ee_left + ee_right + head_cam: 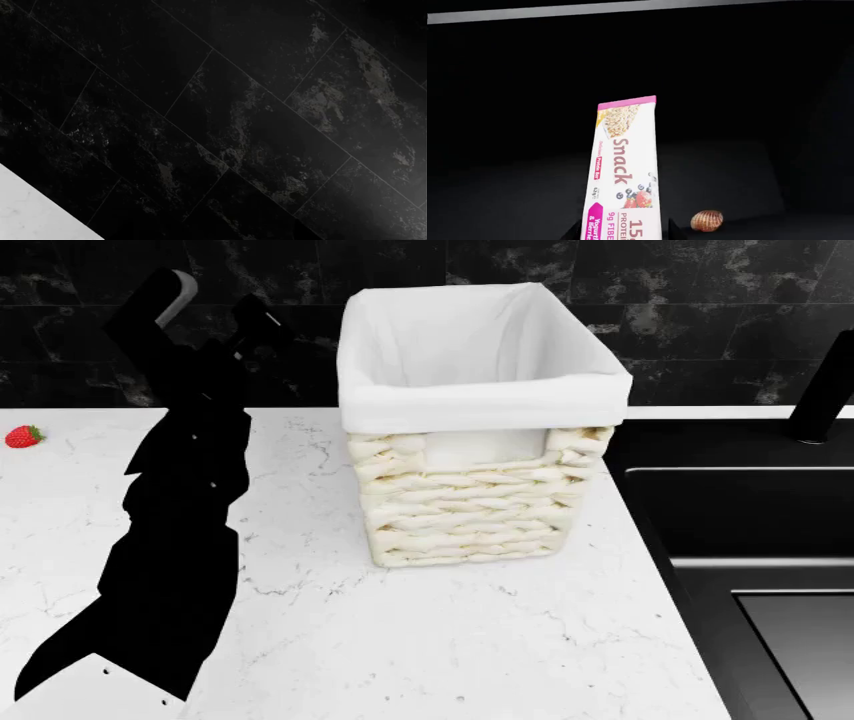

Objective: Pick the cereal and bar from the counter and place them in the cabinets closest to them.

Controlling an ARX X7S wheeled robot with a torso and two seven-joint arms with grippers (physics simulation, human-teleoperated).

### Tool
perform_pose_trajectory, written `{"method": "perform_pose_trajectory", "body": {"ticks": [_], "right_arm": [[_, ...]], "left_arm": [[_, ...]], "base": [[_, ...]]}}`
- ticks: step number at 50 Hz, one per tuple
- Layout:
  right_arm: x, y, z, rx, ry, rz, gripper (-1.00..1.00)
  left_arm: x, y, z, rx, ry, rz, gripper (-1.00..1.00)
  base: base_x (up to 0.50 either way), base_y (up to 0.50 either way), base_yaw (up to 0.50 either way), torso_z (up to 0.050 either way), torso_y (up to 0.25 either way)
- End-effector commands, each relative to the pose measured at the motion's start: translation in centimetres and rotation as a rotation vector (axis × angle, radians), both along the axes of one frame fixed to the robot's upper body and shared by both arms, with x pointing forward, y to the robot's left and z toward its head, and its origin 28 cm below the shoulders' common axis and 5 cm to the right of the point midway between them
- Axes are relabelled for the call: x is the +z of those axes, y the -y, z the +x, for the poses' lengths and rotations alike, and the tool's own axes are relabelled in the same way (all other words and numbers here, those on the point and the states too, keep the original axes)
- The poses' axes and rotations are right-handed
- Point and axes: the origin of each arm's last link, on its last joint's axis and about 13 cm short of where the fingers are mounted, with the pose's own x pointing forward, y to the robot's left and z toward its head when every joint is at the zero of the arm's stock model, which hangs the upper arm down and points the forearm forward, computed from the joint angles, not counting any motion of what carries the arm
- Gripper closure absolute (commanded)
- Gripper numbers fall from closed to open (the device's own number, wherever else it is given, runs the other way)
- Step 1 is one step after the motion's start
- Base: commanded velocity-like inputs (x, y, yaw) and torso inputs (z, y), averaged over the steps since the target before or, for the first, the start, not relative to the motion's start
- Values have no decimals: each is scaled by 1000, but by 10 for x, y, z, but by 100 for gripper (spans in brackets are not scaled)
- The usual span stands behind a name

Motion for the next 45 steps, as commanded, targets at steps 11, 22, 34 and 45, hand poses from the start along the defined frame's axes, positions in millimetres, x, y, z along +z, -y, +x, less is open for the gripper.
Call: {"method": "perform_pose_trajectory", "body": {"ticks": [11,22,34,45], "right_arm": [[3,13,79,-14,-250,65,100],[-24,23,120,5,-455,113,100],[-36,23,132,-11,-543,86,-100],[-33,23,128,-30,-509,57,-100]], "left_arm": [[0,0,0,-1,1,1,-100],[0,1,0,0,-1,8,-100],[0,0,0,0,0,8,-100],[0,0,0,-2,0,9,-100]], "base": [[0,0,0,0,0],[7,0,3,0,0],[8,1,6,0,0],[7,2,7,0,0]]}}
